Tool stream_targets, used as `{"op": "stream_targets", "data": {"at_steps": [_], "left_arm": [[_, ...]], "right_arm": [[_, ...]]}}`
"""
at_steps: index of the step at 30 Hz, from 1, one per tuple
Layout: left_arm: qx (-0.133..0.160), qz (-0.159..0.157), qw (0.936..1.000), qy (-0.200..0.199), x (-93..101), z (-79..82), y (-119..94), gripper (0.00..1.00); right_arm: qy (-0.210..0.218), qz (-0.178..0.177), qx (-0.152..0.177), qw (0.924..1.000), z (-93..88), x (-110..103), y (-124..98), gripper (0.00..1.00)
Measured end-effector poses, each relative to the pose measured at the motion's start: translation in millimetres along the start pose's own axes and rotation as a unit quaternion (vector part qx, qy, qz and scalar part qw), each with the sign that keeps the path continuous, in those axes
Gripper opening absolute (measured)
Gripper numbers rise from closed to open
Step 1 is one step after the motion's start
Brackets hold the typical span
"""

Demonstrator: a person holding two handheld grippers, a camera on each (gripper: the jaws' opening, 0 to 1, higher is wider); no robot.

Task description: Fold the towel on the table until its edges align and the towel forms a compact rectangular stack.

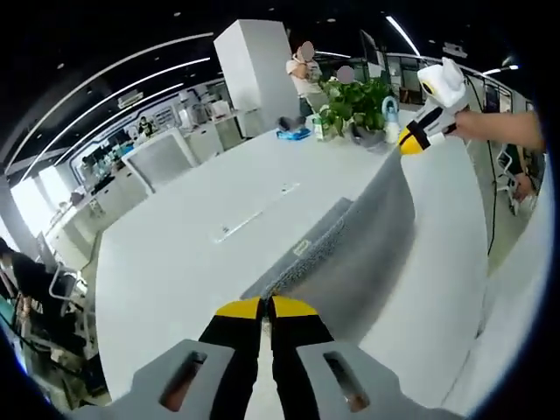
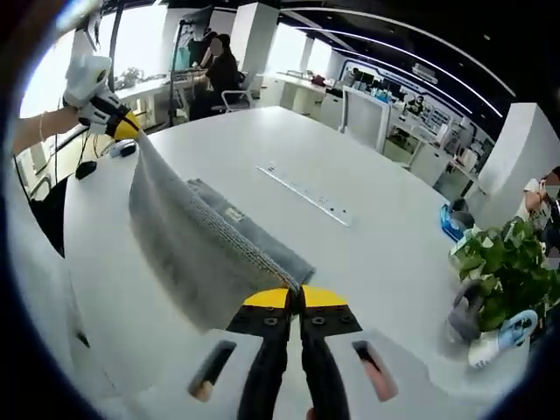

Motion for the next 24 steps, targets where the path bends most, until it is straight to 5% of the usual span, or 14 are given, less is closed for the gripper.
{"op": "stream_targets", "data": {"at_steps": [13,24], "left_arm": [[-0.02,0.014,0.9995,-0.022,-11.1,-3.4,30,0.03],[-0.057,0.008,0.9971,-0.049,-9.2,-16.9,72,0.03]], "right_arm": [[0.021,-0.004,0.007,0.9998,10.9,23,27,0.0],[0.059,0.002,-0.011,0.9982,-4.7,40,64,0.0]]}}
Point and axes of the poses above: the point that each gripper's makers call its tool centre point, and the gripper's own axes: y roughly forward along the fingers, x roughly to its right, z roughly out of its top, the point moved 4 cm from there along -y, roughly backward along the fingers, and after that the axes turned 15 degrees about z, right-handed, at the moved point
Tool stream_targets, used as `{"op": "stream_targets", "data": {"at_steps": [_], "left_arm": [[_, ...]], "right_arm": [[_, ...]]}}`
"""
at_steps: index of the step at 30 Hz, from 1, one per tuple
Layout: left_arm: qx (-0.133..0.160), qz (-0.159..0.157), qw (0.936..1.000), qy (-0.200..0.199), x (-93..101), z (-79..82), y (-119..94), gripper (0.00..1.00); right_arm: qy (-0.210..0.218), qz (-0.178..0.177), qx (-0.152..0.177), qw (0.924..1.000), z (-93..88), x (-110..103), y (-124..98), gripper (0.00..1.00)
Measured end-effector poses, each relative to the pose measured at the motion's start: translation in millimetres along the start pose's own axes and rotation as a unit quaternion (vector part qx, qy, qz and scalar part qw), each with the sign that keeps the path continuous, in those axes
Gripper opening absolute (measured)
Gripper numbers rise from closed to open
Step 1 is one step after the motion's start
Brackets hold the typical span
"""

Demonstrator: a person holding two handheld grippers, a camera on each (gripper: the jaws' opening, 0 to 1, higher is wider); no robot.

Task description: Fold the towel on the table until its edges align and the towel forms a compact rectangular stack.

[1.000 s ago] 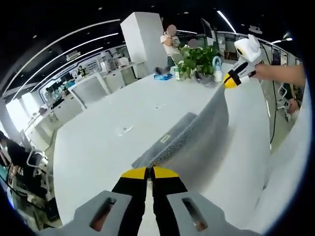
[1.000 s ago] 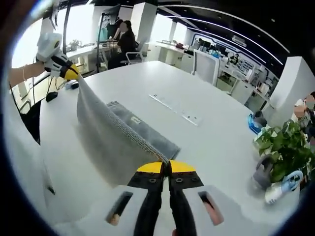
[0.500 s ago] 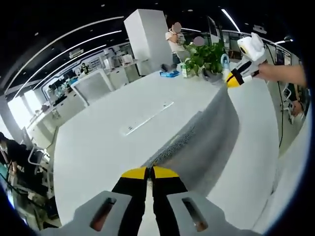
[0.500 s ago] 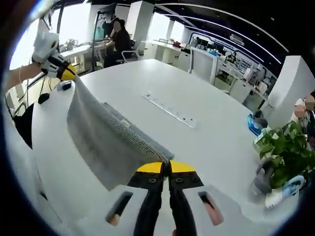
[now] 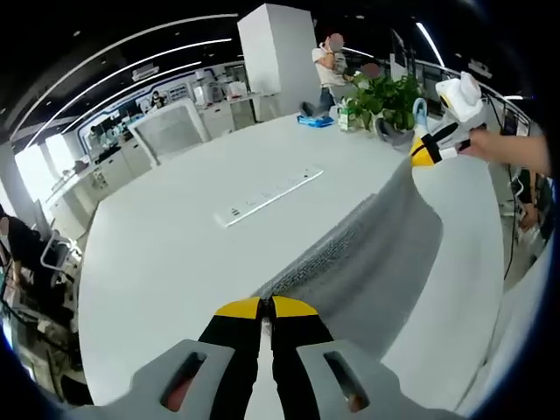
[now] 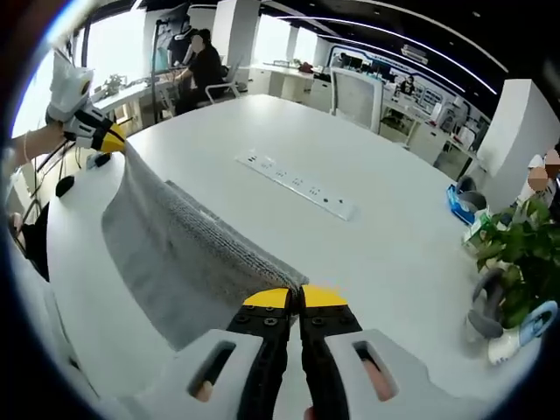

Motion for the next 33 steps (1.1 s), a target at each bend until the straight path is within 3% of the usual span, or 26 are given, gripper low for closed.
{"op": "stream_targets", "data": {"at_steps": [10,33], "left_arm": [[-0.028,-0.001,0.9996,0.002,2.9,-12.7,31,0.03],[-0.049,-0.003,0.9987,-0.007,4.5,-24.0,64,0.04]], "right_arm": [[0.017,0.005,-0.023,0.9996,-10.1,11,27,0.01],[0.084,0.01,-0.017,0.9963,-18.6,27,57,0.02]]}}
Point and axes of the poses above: the point that each gripper's makers call its tool centre point, and the gripper's own axes: y roughly forward along the fingers, x roughly to its right, z roughly out of its top, the point moved 4 cm from there along -y, roughly backward along the fingers, and after that the axes turned 15 degrees about z, right-handed, at the moved point
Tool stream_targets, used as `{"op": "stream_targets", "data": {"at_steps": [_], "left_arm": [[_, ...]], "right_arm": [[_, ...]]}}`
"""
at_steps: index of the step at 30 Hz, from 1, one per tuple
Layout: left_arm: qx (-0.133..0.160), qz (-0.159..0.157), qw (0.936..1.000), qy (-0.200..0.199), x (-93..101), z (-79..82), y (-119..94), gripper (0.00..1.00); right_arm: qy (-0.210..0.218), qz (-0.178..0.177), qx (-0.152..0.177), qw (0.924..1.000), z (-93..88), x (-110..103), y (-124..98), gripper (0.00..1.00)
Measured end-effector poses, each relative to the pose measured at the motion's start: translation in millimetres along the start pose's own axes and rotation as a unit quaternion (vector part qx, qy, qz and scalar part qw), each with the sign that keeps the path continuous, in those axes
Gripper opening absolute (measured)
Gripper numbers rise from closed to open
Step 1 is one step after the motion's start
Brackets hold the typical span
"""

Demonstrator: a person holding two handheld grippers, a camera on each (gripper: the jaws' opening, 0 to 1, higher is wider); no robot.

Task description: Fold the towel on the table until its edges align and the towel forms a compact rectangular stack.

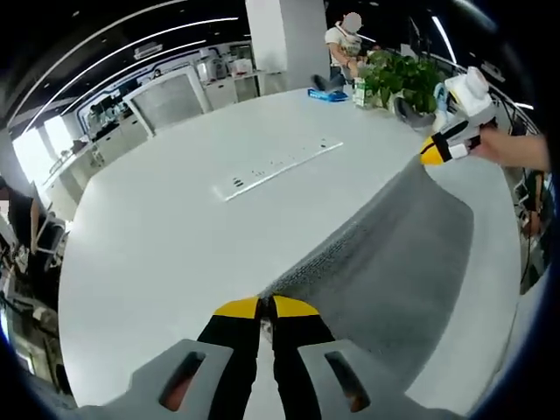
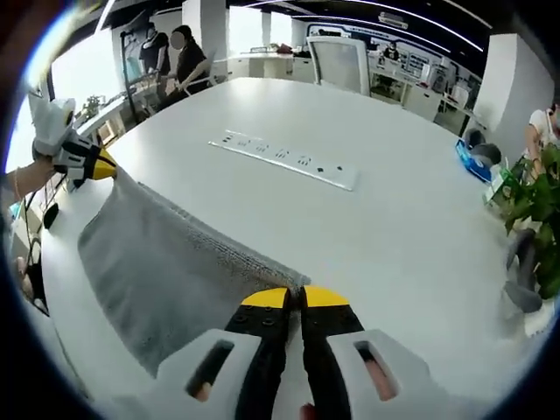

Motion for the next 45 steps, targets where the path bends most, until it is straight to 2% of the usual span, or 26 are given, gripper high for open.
{"op": "stream_targets", "data": {"at_steps": [9,13,17,21,30,35,40,45], "left_arm": [[0.0,-0.002,1.0,-0.009,-0.6,-4.4,6,0.05],[0.01,0.013,0.9999,-0.005,-6.8,-0.9,5,0.06],[0.018,0.018,0.9996,-0.011,-13.2,3.1,0,0.06],[0.021,0.011,0.9996,-0.016,-10.1,2.9,-1,0.06],[0.02,-0.006,0.9991,0.036,4.8,-0.8,2,0.04],[0.013,-0.017,0.9988,0.044,9.6,-5.2,6,0.04],[0.005,-0.025,0.9985,0.049,12.1,-10.0,14,0.04],[0.002,-0.03,0.9982,0.053,12.3,-8.3,22,0.03]], "right_arm": [[0.002,-0.011,0.003,0.9999,0.4,4,2,0.03],[0.006,-0.016,0.009,0.9998,2.4,5,-3,0.03],[0.006,-0.019,0.014,0.9997,2.1,-1,-9,0.02],[0.004,-0.022,0.017,0.9996,-0.7,-11,-17,0.02],[0.006,-0.026,0.012,0.9996,-22.2,-35,-32,0.01],[0.011,-0.036,0.014,0.9992,-32.0,-42,-38,0.0],[0.037,-0.034,0.016,0.9986,-40.8,-44,-42,0.0],[0.055,-0.034,0.017,0.9978,-52.0,-50,-43,0.0]]}}
Point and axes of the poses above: the point that each gripper's makers call its tool centre point, and the gripper's own axes: y roughly forward along the fingers, x roughly to its right, z roughly out of its top, the point moved 4 cm from there along -y, roughly backward along the fingers, and after that the axes turned 15 degrees about z, right-handed, at the moved point
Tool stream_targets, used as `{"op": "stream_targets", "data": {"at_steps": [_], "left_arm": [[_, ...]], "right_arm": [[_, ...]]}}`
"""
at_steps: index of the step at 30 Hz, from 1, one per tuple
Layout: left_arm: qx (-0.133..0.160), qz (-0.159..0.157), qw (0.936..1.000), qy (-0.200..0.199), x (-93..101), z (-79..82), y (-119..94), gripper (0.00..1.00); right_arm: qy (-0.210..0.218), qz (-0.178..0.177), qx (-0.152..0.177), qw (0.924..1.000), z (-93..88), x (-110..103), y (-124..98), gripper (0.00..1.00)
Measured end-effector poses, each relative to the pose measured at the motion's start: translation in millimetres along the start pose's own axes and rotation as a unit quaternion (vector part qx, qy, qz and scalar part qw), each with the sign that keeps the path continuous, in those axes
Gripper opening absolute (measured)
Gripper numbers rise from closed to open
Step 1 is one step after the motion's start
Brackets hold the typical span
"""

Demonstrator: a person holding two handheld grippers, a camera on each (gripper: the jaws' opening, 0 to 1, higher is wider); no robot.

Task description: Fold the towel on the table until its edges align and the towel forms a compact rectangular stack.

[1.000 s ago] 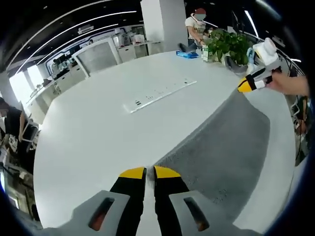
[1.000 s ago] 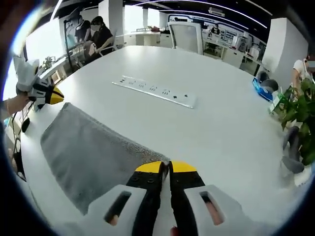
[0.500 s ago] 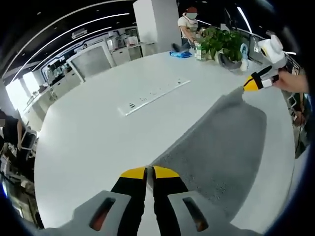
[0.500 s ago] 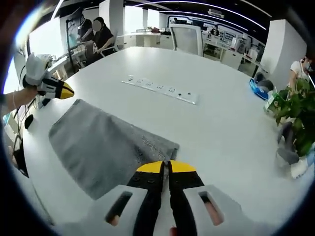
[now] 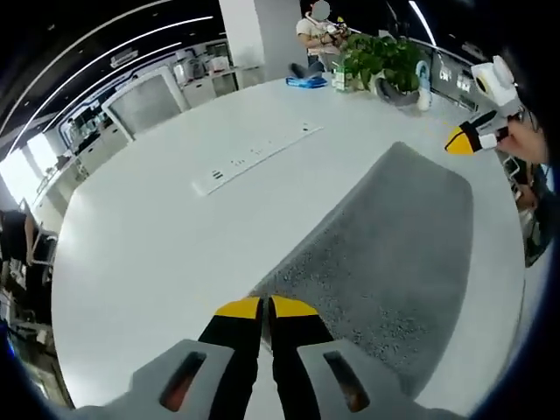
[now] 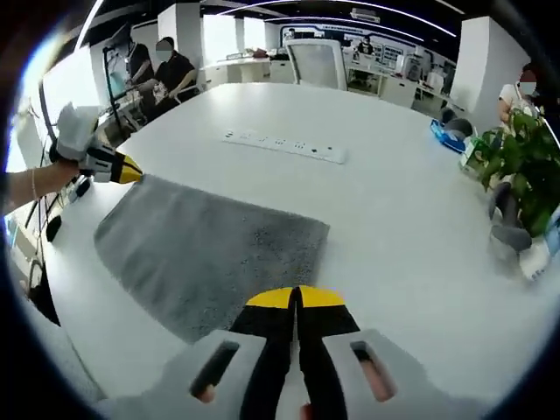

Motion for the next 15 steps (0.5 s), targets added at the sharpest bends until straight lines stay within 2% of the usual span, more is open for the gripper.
{"op": "stream_targets", "data": {"at_steps": [9,15], "left_arm": [[-0.009,-0.024,0.9997,-0.005,4.1,2.4,6,0.01],[-0.021,-0.033,0.9992,0.011,9.2,-5.7,11,0.01]], "right_arm": [[0.032,0.013,-0.018,0.9992,-23.5,-16,0,0.0],[0.042,0.02,-0.04,0.9981,-40.5,-25,4,0.0]]}}
Point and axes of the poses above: the point that each gripper's makers call its tool centre point, and the gripper's own axes: y roughly forward along the fingers, x roughly to its right, z roughly out of its top, the point moved 4 cm from there along -y, roughly backward along the fingers, and after that the axes turned 15 degrees about z, right-handed, at the moved point
